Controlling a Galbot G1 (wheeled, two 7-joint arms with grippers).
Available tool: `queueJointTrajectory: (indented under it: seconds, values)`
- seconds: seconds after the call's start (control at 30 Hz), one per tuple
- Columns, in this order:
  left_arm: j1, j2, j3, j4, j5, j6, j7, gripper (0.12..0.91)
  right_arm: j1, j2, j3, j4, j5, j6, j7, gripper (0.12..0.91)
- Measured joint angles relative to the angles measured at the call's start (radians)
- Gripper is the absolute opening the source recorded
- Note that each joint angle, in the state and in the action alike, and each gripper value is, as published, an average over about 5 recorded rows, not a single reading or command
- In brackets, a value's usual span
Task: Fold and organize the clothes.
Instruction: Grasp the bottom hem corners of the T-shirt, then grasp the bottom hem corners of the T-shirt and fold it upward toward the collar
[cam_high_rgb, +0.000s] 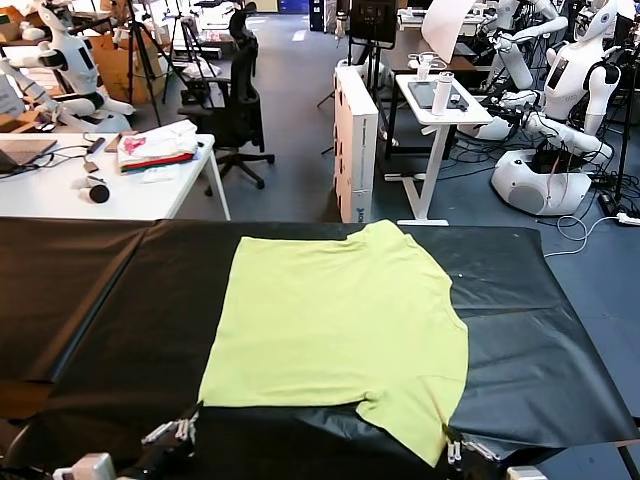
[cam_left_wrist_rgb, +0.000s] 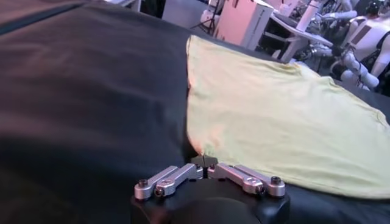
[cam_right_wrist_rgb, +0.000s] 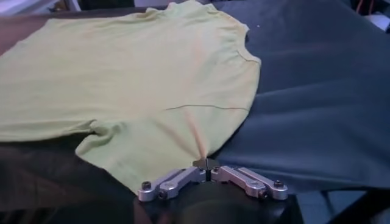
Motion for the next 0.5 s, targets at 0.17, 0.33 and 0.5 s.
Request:
queueJointTrajectory:
  seconds: [0.17, 0.33, 0.5]
  values:
    - [0.021, -0.011, -0.008, -0.014, -0.001, -0.019, 0.0, 0.147, 0.048, -0.014, 0.02, -0.001, 0.012, 0.034, -0.052, 0.138]
    - [-0.001, -0.033, 0.009, -0.008, -0.027, -0.067, 0.012, 0.147, 0.132, -0.034, 0.017, -0.019, 0.023, 0.037, -0.063, 0.138]
    - [-0.057, -0.055, 0.027, 0.01, -0.051, -0.109, 0.027, 0.147, 0.255, -0.046, -0.007, -0.075, 0.027, 0.03, -0.058, 0.138]
